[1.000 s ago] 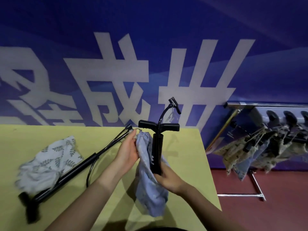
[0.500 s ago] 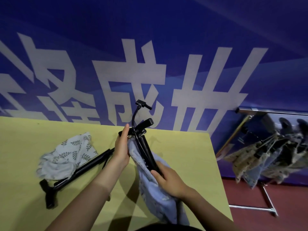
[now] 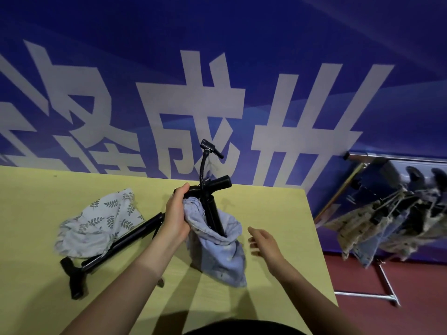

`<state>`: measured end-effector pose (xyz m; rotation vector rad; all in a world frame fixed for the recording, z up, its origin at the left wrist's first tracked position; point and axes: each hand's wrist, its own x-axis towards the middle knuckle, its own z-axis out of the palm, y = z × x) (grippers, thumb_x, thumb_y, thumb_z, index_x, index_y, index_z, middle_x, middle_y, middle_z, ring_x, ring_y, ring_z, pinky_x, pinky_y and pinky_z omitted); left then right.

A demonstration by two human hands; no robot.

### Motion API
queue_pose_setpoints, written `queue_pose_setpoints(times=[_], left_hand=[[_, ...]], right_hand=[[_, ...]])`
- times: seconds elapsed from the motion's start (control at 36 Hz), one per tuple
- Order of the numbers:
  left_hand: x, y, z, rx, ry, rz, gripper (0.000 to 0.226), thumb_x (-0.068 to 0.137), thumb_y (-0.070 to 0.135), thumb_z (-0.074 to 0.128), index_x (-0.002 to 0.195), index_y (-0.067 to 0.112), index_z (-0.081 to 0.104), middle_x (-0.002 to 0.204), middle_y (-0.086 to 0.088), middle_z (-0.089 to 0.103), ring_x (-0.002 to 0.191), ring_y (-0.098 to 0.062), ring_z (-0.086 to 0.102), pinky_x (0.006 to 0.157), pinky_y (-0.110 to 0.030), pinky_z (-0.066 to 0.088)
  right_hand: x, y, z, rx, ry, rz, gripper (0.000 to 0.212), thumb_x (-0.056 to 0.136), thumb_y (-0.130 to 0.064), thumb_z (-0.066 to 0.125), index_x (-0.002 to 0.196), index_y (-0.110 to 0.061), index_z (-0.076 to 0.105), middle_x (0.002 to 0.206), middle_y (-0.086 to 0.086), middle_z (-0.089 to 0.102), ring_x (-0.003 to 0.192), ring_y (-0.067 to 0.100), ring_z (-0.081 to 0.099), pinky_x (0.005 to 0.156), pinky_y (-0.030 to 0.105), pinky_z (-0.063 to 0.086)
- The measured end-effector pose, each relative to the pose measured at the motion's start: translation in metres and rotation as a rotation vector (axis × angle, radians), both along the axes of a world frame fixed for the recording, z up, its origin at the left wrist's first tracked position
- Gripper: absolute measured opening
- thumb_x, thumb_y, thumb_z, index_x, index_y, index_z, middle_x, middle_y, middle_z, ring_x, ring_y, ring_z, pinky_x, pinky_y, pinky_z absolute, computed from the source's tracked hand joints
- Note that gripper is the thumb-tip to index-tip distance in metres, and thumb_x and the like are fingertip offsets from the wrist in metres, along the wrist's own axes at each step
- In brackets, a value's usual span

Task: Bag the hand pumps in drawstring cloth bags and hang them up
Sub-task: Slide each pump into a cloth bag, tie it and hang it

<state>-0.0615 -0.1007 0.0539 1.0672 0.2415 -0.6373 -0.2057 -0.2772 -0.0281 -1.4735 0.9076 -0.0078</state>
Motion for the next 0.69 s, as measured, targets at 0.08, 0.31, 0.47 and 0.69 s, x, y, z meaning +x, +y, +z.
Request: queue_pose_setpoints(times=[0.08, 0.31, 0.47, 0.69], left_hand=[[0.0, 0.004, -0.001, 0.046, -0.064, -0.03, 0.043, 0.084, 0.041, 0.063, 0.066, 0.004, 0.05, 0.052, -0.009, 0.055, 0.054, -0.024, 0.057, 0.066, -0.033, 0.049], [-0.016, 0.012, 0.013, 0.183, -0.264, -0.045, 0.059, 0.064, 0.048, 0.08, 0.094, 0.002, 0.059, 0.093, -0.019, 0.065, 0.096, -0.036, 0.063, 0.092, -0.049, 0.048], [-0.016, 0.019, 0.031, 0.201, -0.441, 0.043, 0.013, 0.092, 0.019, 0.062, 0.084, 0.009, 0.057, 0.084, -0.014, 0.064, 0.088, -0.03, 0.063, 0.09, -0.045, 0.048], [-0.003, 0.028, 0.044, 0.196, -0.474, -0.003, 0.013, 0.091, 0.018, 0.061, 0.085, 0.01, 0.055, 0.085, -0.014, 0.06, 0.089, -0.029, 0.06, 0.092, -0.046, 0.046]], right_hand=[[0.003, 0.003, -0.001, 0.259, 0.055, 0.133, 0.046, 0.092, -0.052, 0.054, 0.101, -0.009, 0.067, 0.086, 0.008, 0.067, 0.078, 0.023, 0.064, 0.069, 0.032, 0.052], [0.029, 0.015, 0.01, 0.408, 0.011, 0.077, 0.013, 0.091, -0.014, 0.057, 0.082, -0.005, 0.058, 0.07, 0.012, 0.054, 0.06, 0.02, 0.057, 0.054, 0.029, 0.047], [0.035, -0.001, 0.052, 0.387, -0.108, 0.032, 0.012, 0.09, -0.003, 0.053, 0.079, -0.007, 0.056, 0.068, 0.009, 0.051, 0.063, 0.018, 0.053, 0.058, 0.027, 0.048], [0.035, -0.015, 0.108, 0.776, -0.156, 0.09, 0.009, 0.084, -0.016, 0.062, 0.077, -0.013, 0.067, 0.078, 0.005, 0.066, 0.073, 0.021, 0.062, 0.071, 0.032, 0.05]])
